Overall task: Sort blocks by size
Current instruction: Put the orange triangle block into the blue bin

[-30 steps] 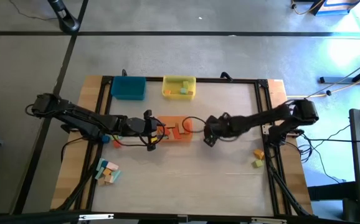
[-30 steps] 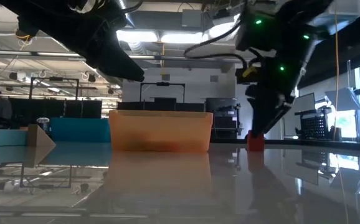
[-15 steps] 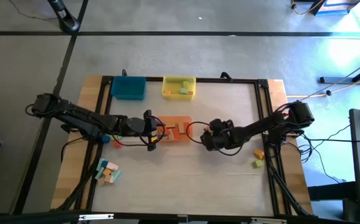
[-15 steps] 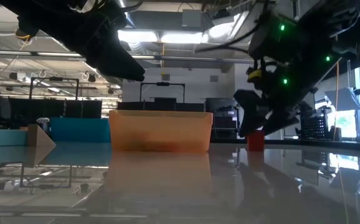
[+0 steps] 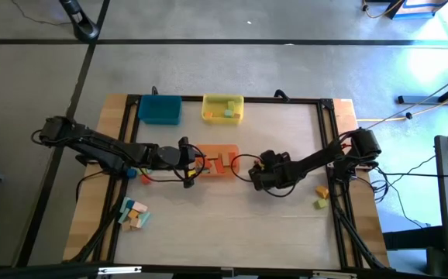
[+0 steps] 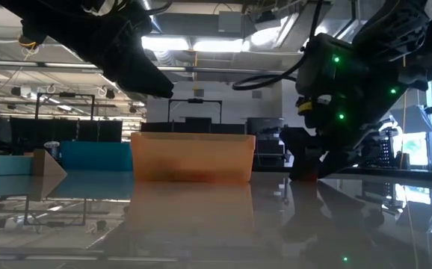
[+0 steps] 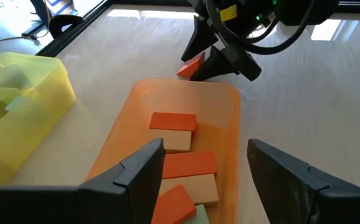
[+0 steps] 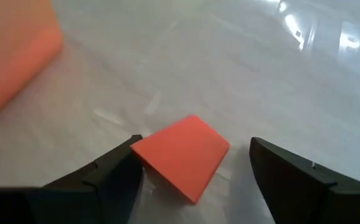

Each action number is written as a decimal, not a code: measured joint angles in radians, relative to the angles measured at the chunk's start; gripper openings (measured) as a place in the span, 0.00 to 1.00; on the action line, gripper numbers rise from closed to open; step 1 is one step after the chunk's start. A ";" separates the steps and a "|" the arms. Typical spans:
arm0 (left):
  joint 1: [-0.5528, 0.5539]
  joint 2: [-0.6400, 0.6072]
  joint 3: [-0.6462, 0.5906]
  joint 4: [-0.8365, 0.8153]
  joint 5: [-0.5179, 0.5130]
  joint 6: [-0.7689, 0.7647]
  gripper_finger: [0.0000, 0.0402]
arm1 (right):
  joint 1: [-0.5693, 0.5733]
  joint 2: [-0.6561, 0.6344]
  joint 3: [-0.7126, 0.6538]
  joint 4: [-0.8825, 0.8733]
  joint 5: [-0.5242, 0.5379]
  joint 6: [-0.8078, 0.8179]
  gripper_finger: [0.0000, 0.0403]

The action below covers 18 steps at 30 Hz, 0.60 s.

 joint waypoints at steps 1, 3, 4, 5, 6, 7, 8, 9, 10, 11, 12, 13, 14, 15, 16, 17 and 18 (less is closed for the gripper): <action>0.000 0.000 0.000 0.000 0.000 0.000 0.55 | 0.000 0.000 0.001 0.000 -0.008 0.000 0.66; 0.000 0.000 0.000 0.000 0.000 0.000 0.55 | 0.000 0.000 0.001 0.001 -0.014 0.002 0.59; 0.000 0.000 0.000 0.000 0.000 0.000 0.55 | 0.000 0.000 0.001 0.001 -0.016 0.002 0.54; 0.000 0.000 0.000 0.000 0.000 0.000 0.55 | 0.000 0.000 0.001 0.000 -0.016 0.001 0.50; 0.000 0.000 0.000 0.000 0.000 0.000 0.55 | 0.000 0.000 0.001 -0.001 -0.019 0.001 0.45; 0.000 0.000 0.000 0.000 0.000 0.000 0.55 | 0.000 0.001 0.001 -0.003 -0.015 0.000 0.40; 0.000 0.000 0.000 0.000 0.000 0.000 0.55 | 0.000 0.001 0.001 -0.004 -0.014 -0.003 0.36; 0.000 0.000 0.000 0.000 0.000 0.000 0.55 | 0.000 0.001 0.001 -0.004 -0.012 -0.006 0.33; 0.000 0.000 0.000 0.000 0.000 0.001 0.55 | 0.000 0.001 0.000 -0.005 -0.011 -0.010 0.32; 0.000 0.000 0.000 0.000 0.000 0.001 0.55 | 0.000 0.001 0.000 -0.005 -0.011 -0.020 0.32; 0.000 0.000 0.000 0.000 0.000 0.001 0.55 | 0.000 0.001 0.000 -0.005 -0.011 -0.031 0.32; 0.000 0.000 0.000 0.000 0.000 0.001 0.55 | 0.000 0.001 0.000 -0.005 -0.011 -0.039 0.32; 0.000 0.000 0.000 0.001 0.000 0.005 0.55 | 0.000 0.001 0.000 -0.005 -0.012 -0.047 0.32; 0.000 0.000 0.000 0.003 0.000 0.010 0.55 | 0.000 0.001 -0.001 -0.005 -0.011 -0.057 0.32; 0.000 0.000 0.000 0.004 -0.001 0.018 0.55 | 0.000 0.000 -0.001 -0.005 -0.010 -0.063 0.32; 0.000 0.000 0.000 0.005 -0.001 0.020 0.55 | 0.000 -0.004 -0.001 -0.004 -0.008 -0.078 0.32; 0.000 0.000 0.000 0.006 -0.001 0.020 0.55 | 0.000 -0.010 -0.002 -0.006 -0.007 -0.095 0.32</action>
